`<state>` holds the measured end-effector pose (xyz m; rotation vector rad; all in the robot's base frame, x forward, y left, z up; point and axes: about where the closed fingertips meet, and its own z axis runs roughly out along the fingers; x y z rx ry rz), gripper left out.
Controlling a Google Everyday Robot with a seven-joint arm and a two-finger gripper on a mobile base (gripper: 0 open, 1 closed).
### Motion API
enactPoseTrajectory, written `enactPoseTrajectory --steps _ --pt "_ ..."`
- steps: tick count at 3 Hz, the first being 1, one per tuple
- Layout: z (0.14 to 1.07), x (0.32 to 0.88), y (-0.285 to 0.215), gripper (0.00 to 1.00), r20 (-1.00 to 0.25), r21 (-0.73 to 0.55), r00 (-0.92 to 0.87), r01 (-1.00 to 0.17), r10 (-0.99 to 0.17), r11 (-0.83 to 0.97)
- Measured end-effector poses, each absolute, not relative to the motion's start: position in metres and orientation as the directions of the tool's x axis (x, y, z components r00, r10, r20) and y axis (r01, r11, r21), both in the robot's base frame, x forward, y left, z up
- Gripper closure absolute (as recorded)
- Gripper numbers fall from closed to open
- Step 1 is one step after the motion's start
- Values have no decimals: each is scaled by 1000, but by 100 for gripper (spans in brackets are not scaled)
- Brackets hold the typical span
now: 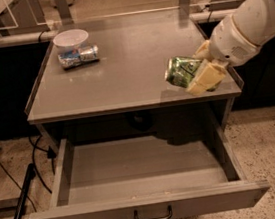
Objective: Place green can into top drawer
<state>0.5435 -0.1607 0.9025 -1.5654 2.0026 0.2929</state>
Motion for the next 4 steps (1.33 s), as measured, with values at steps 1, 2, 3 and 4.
enactPoseTrajectory --steps 1,2,3,4 --pt "879 510 -152 100 -550 -191 -97 -952 -829 238" --pt "845 502 -137 100 -549 -201 -63 -958 -833 205" --pt "805 498 -123 100 -541 -178 -60 -967 -839 184" --pt "798 496 -120 100 -538 -173 -61 -968 -841 181"
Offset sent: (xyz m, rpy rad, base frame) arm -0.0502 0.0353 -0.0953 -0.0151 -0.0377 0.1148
